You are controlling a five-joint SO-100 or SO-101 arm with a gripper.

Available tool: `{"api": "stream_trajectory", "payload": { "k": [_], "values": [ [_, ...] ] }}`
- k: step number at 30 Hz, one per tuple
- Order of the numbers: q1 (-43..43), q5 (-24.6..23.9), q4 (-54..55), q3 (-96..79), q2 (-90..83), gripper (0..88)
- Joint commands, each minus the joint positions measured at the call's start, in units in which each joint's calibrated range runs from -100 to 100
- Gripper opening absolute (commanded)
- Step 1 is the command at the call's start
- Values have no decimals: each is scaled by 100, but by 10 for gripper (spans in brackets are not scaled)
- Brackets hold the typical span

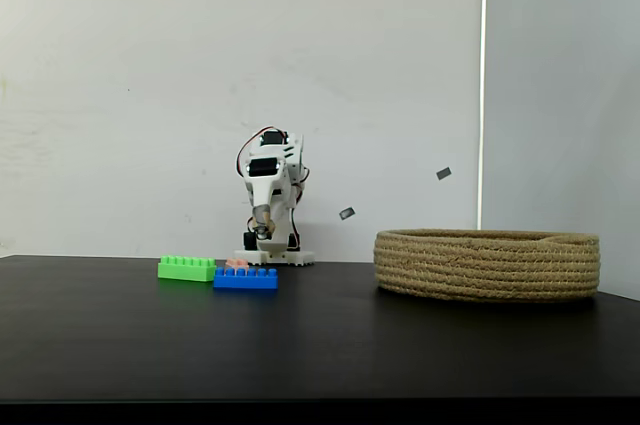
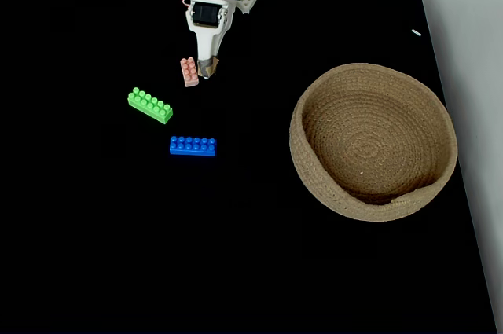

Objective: Place the lego blocks in the tray

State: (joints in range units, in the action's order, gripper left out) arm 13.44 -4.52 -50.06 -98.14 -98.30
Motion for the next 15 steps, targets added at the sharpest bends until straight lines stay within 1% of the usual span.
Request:
{"api": "stream_trajectory", "payload": {
  "k": [1,15],
  "values": [
    [-82,147,129,-94,-49,2],
    [-99,171,129,-94,-49,2]
  ]
}}
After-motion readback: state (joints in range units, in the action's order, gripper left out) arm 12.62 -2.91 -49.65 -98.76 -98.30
